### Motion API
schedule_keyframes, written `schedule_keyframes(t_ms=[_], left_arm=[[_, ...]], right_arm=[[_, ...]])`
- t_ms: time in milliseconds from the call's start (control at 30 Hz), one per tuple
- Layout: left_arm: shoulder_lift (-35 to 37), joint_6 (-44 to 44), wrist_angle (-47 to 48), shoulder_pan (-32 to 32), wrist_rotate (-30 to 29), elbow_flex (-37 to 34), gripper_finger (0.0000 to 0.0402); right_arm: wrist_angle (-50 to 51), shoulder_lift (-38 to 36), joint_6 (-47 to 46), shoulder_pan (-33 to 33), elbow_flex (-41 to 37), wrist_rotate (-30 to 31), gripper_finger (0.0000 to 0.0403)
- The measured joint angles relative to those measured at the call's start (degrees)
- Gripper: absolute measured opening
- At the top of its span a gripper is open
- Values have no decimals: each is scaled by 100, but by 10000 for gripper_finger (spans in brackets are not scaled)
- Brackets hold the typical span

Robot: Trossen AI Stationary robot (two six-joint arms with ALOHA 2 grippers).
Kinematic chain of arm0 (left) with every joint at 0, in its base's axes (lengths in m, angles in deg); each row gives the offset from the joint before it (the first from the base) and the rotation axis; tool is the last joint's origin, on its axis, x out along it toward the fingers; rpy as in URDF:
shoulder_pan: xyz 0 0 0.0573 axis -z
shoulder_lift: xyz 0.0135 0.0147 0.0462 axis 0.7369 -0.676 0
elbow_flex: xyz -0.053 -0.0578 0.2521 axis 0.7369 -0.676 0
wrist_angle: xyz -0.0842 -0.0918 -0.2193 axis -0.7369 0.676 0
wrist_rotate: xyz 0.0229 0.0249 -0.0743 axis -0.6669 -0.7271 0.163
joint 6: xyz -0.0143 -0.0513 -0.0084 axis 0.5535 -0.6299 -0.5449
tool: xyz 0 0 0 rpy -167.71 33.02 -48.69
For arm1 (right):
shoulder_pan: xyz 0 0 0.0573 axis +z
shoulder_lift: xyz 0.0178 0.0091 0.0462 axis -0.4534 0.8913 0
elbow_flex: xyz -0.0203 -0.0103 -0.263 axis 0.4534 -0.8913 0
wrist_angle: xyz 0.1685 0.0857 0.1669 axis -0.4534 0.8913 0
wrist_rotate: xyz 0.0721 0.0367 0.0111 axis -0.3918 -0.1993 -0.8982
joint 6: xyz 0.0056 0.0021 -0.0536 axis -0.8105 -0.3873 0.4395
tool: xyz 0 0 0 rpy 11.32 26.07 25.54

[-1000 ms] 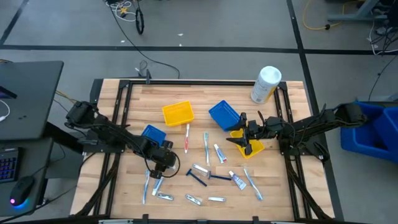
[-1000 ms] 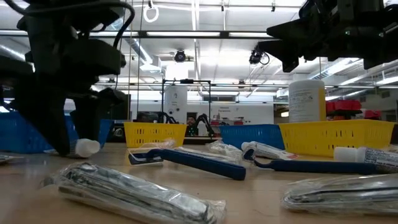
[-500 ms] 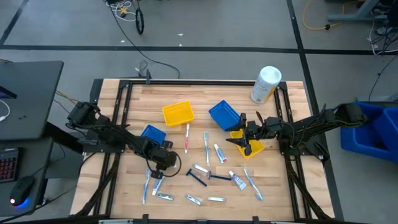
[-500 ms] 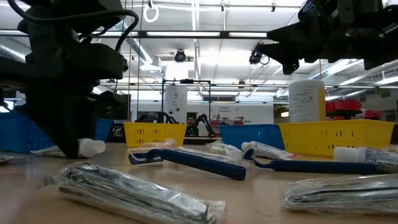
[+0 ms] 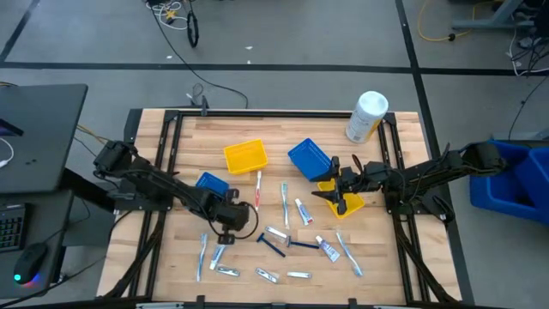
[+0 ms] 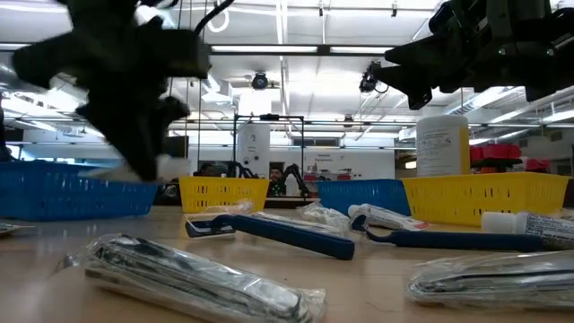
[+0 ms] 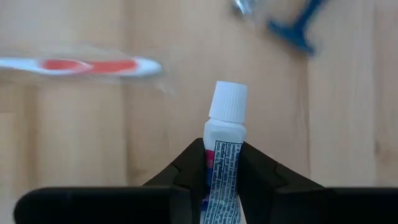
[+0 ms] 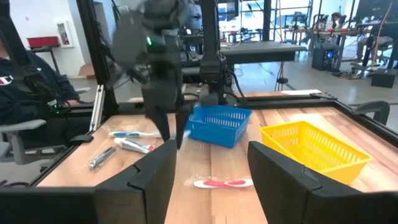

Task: Pick & Place Travel size toiletries
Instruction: Put the toothpaste into the left blue bin

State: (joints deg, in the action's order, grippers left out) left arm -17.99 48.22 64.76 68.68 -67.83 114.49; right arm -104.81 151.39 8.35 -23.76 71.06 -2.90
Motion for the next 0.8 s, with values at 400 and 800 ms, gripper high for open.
schedule_keyframes(t_ms=[400, 800], left_arm=[[292, -1008, 2175, -269, -468, 1199, 78], [1929, -2918, 2643, -447, -958, -156, 77]], right_arm=[[28, 0, 0, 0, 0, -1, 208], [50, -2, 2, -84, 0, 0, 203]])
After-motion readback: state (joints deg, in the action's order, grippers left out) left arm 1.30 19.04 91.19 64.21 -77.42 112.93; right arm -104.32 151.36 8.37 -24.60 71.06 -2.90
